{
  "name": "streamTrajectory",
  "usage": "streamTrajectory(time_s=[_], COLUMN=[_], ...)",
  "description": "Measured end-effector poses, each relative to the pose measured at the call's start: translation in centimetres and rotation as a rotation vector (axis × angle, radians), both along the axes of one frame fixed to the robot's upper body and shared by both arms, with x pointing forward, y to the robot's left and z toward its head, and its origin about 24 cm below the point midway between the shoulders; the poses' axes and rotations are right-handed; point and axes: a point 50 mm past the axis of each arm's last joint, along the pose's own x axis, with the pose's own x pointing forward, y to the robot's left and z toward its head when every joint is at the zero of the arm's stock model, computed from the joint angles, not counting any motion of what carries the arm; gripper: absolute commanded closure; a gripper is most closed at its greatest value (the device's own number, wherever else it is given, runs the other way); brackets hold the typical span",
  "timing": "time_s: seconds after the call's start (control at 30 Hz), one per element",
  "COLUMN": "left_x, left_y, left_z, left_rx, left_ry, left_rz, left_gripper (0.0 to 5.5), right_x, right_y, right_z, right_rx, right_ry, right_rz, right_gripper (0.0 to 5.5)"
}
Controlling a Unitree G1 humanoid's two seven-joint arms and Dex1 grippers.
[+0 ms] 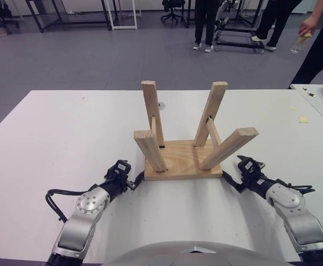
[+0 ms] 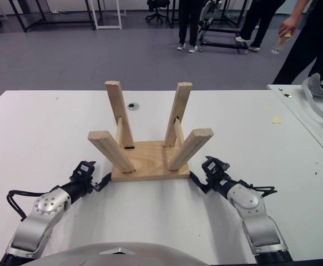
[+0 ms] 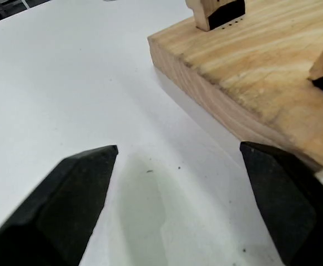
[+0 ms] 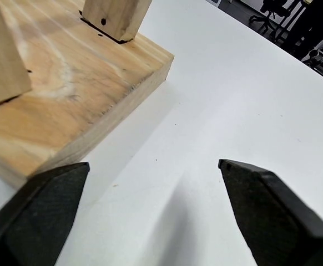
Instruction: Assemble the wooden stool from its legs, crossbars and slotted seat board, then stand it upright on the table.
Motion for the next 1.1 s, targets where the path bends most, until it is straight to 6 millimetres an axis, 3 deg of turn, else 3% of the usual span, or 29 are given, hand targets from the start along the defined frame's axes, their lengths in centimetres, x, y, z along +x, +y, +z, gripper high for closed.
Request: streamTrajectory(time_s=[0.2, 0.37, 0.5, 0.77, 0.9, 1.0, 1.1], left_x=[0.1, 1.0, -0.2, -1.4, -2.7, -2.0, 0.8], left_y=[0.9, 2.6, 3.1, 4.0, 6.6, 7.0, 5.0], left_z=[1.2, 7.0, 9.3, 10.0, 9.0, 9.5, 9.6], left_rx=[-0.047, -0.172, -0.110, -0.071, -0.017, -0.032, -0.046], left_ry=[0.036, -0.026, 0.002, 0.072, 0.242, 0.255, 0.151], left_rz=[0.063, 0.022, -0.138, -0.282, -0.497, -0.640, -0.752], left_gripper=[1.40, 1.40, 1.40, 1.40, 1.40, 1.40, 1.38], right_x=[-1.0, -1.7, -2.1, -2.6, -4.7, -3.6, -0.8], right_y=[0.5, 0.1, -0.8, -1.2, -2.2, -2.2, 0.0], right_z=[1.7, 7.6, 10.1, 12.1, 10.6, 10.6, 10.5], right_rx=[0.075, 0.165, 0.136, 0.110, 0.049, 0.057, 0.096], right_ry=[0.028, -0.019, 0.010, 0.033, 0.246, 0.267, 0.217], right_rz=[0.060, 0.169, 0.203, 0.249, 0.369, 0.465, 0.613], right_gripper=[1.12, 1.12, 1.12, 1.12, 1.12, 1.12, 1.34])
